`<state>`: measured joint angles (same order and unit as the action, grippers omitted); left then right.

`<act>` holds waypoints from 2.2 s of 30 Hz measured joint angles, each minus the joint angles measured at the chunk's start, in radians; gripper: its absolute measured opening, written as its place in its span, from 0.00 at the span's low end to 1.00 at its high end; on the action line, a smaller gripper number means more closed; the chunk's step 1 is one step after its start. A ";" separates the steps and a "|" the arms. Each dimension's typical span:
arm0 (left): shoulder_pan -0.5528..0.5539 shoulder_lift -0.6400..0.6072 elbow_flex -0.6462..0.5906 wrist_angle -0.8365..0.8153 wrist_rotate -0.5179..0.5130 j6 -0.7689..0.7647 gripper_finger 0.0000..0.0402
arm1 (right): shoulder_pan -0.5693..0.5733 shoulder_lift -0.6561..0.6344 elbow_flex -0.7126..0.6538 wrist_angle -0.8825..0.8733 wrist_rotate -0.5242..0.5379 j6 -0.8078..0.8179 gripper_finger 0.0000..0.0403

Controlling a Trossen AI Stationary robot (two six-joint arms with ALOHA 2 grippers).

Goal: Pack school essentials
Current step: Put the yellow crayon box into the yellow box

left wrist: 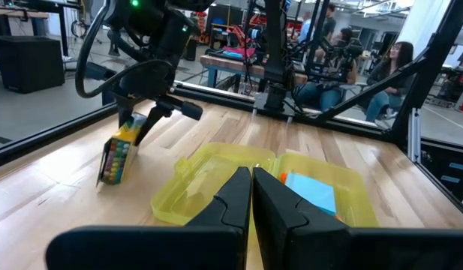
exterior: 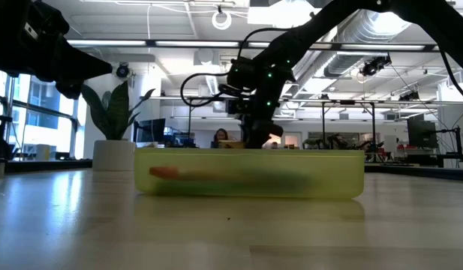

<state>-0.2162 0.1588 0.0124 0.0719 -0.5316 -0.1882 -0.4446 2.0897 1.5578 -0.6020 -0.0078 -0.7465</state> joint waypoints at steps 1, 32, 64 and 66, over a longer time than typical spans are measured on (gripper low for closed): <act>0.000 0.000 0.000 0.000 0.000 0.000 0.01 | 0.000 -0.001 0.000 -0.006 -0.002 0.009 0.24; 0.000 0.000 0.000 0.000 0.000 0.000 0.01 | 0.171 -0.123 0.000 -0.300 -0.622 0.661 0.21; 0.000 0.000 0.000 0.000 0.000 0.000 0.01 | 0.480 -0.074 -0.003 -0.079 -0.551 0.992 0.21; 0.000 0.000 0.000 0.000 0.000 0.000 0.01 | 0.479 -0.074 -0.003 -0.081 -0.540 1.011 0.21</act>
<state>-0.2165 0.1586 0.0124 0.0719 -0.5311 -0.1886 0.0341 2.0159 1.5551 -0.6834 -0.5481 0.2648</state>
